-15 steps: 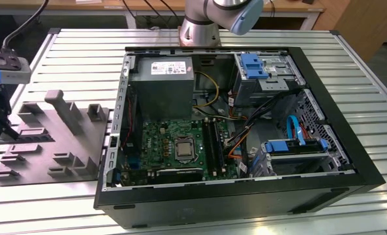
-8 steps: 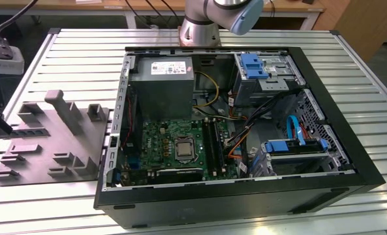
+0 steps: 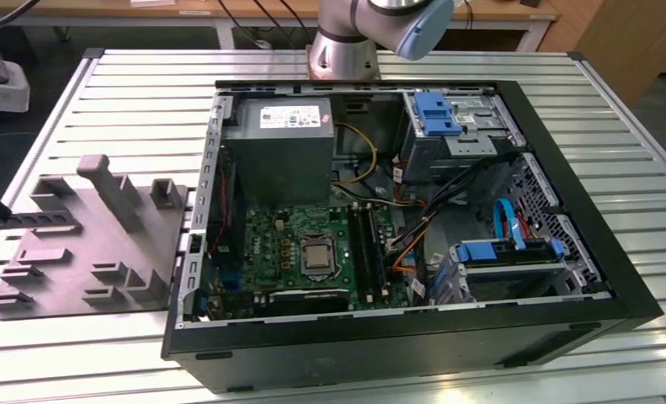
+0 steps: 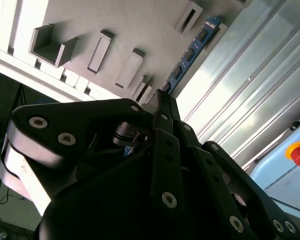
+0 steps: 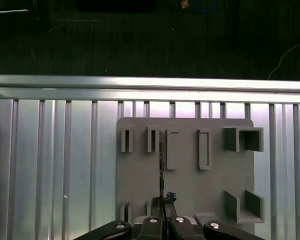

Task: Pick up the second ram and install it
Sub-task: 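Pick up the second ram and move it above second insertion slot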

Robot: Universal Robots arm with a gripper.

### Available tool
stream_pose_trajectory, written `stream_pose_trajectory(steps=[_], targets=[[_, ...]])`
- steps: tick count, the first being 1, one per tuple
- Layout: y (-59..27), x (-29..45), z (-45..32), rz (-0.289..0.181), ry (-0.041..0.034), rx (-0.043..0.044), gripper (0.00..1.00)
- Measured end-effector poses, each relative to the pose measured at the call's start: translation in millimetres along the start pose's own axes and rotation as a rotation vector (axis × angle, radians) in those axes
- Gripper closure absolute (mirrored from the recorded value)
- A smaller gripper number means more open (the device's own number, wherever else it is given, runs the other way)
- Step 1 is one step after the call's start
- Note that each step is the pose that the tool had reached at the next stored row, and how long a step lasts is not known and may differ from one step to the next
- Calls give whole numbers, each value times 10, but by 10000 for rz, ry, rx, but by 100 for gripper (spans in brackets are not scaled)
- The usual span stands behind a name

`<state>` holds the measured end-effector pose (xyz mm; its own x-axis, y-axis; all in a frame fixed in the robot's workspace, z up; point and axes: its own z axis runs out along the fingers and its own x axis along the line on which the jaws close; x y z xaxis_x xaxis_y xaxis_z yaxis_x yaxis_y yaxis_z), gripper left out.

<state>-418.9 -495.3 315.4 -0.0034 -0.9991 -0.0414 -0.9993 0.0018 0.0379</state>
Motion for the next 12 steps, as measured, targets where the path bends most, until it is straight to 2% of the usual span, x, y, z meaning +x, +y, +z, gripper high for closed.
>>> stream_pose_trajectory(steps=[4,12], targets=[[2,-3,-76,0,0,-1,88],[3,-4,-101,0,2,-4,88]])
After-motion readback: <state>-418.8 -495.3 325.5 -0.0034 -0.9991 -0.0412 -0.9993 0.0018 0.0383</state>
